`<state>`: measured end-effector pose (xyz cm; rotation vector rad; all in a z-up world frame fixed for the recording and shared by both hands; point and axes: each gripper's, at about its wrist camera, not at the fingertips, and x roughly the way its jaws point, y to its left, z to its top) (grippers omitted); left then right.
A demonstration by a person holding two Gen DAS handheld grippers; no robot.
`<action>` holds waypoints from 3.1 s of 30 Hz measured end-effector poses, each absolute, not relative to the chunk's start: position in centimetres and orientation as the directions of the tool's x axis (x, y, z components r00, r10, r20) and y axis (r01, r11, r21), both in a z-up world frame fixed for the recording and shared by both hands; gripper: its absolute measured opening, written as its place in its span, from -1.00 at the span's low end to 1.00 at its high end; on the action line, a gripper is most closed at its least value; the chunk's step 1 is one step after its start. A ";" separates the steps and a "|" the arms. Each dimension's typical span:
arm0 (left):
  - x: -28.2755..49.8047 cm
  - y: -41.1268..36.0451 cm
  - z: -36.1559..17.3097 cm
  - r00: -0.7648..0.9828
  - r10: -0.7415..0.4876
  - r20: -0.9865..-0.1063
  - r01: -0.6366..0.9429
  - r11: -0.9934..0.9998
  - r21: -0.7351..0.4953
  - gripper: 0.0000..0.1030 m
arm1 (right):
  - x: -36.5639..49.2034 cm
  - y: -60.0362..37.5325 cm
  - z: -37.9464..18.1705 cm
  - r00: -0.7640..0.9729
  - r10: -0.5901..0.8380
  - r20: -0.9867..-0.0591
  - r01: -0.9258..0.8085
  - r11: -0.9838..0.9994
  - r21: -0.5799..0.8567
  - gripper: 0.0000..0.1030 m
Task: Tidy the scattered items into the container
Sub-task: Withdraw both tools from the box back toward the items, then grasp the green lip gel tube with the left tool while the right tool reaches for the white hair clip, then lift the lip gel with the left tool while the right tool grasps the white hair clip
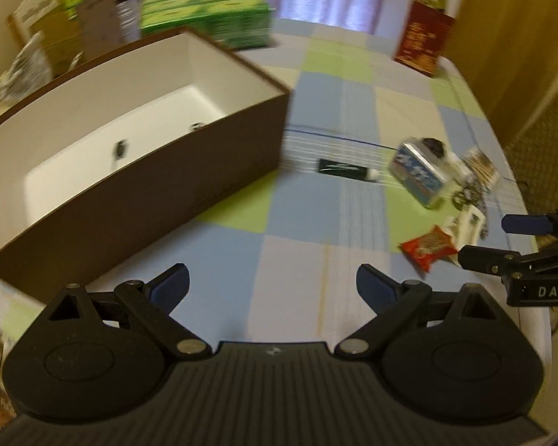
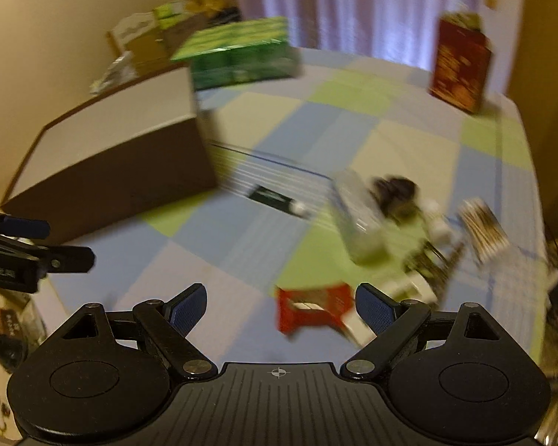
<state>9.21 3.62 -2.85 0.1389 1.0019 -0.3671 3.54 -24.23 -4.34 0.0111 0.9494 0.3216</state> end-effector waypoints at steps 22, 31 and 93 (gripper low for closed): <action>16.3 -7.5 -9.1 0.312 -0.414 -0.855 0.816 0.578 0.018 0.24 | 2.8 -33.3 -8.3 0.496 0.093 -0.863 0.113 0.979 0.170 0.79; 20.0 -11.4 -11.3 0.278 -0.414 -0.867 0.895 0.439 0.077 0.17 | 3.0 -35.6 -10.0 0.457 0.033 -0.889 0.265 0.949 0.172 0.79; 19.0 -5.9 -13.3 0.209 -0.358 -0.910 0.663 0.736 -0.137 -0.76 | 7.2 -31.1 -11.6 0.523 0.066 -0.850 0.356 0.889 0.288 0.01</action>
